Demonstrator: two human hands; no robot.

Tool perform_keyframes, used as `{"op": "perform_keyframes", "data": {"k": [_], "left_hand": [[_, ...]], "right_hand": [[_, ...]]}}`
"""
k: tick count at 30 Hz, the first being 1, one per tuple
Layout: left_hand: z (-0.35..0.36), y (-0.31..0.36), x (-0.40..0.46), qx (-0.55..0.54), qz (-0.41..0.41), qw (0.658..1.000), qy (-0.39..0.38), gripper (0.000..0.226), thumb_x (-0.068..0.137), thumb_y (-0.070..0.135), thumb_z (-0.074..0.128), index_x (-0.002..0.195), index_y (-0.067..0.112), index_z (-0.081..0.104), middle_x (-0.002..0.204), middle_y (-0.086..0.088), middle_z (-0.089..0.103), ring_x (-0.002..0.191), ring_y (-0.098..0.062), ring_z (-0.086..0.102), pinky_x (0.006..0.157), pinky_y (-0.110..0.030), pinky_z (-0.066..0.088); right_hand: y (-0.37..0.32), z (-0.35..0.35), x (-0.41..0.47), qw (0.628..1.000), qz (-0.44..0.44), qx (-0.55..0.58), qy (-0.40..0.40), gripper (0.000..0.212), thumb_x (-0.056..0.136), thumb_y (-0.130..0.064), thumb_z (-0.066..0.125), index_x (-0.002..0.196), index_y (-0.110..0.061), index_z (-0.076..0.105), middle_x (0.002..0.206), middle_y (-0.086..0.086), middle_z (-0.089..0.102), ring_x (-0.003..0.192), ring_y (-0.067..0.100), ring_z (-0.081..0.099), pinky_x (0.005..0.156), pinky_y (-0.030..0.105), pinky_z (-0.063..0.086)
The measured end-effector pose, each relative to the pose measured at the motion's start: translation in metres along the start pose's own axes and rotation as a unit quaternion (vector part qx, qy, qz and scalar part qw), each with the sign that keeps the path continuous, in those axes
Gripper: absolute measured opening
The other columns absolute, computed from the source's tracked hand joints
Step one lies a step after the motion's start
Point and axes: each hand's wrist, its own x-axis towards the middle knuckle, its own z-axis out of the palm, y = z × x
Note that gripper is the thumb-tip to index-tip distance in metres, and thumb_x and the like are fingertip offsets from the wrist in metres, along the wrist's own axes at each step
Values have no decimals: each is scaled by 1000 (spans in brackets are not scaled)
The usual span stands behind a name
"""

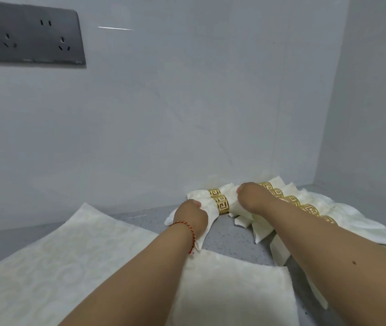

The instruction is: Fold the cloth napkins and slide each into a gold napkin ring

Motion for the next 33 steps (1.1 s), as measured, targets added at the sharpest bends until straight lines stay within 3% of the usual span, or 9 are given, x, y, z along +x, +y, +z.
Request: {"op": "perform_keyframes", "data": {"k": [1,5,11,15,18,21,27,30,33], "left_hand": [[-3,3,-2,13,3,1000,-5,41,96,8,45,137,11,50,139,-10,52,128,-26,49,103,-29,39],[-22,6,-17,32,21,999,7,36,97,18,47,132,18,55,141,-5,50,131,-22,45,108,-27,33],[-62,3,-66,-9,37,999,13,21,91,15,56,111,17,64,116,-4,64,110,-27,60,96,-34,49],[-98,-9,-115,-11,50,999,10,13,89,12,55,93,21,63,94,0,63,87,-19,60,79,-27,49],[-129,-27,-164,5,56,998,-9,13,88,14,59,83,26,62,89,5,63,81,-12,59,72,-22,47],[-158,-52,-212,41,60,997,-24,7,89,18,62,86,25,63,87,9,62,77,-6,58,63,-15,45],[-206,-101,-306,116,71,988,-67,6,85,18,68,88,23,70,92,7,71,80,-1,62,77,-15,49],[-215,-114,-341,144,94,980,-103,10,82,17,71,83,28,70,84,11,69,71,5,58,71,-10,47],[-213,-115,-367,171,106,970,-134,12,78,33,77,83,35,66,85,16,63,73,4,53,70,-10,44]], "right_hand": [[0,0,-2,1000,-11,-7,27,25,95,-7,36,72,-12,46,92,4,56,90,23,48,76,27,36],[-5,-13,-20,994,-42,-15,99,31,92,-8,41,115,-7,62,120,12,60,112,29,52,92,35,44],[-40,-25,-80,989,-91,20,116,28,94,-6,38,106,-2,63,109,12,64,101,27,59,90,35,46],[-68,-6,-137,982,-137,108,75,25,92,-14,42,94,-3,64,98,11,66,95,28,61,82,39,50],[-88,14,-188,977,-182,107,8,20,91,-15,45,90,-9,64,95,4,66,90,22,61,71,26,48],[-101,32,-234,968,-223,91,-64,18,89,-14,47,92,-13,65,101,0,67,93,17,60,76,25,44],[-107,42,-323,931,-326,71,-149,11,85,-17,57,85,-25,64,83,-16,59,75,-3,53,64,5,38],[-95,44,-360,910,-367,37,-188,11,80,-29,64,90,-28,69,88,-15,58,82,-1,56,74,13,43],[-86,38,-390,891,-407,20,-200,24,75,-43,71,96,-32,67,94,-16,52,85,-2,52,76,13,42]]}}
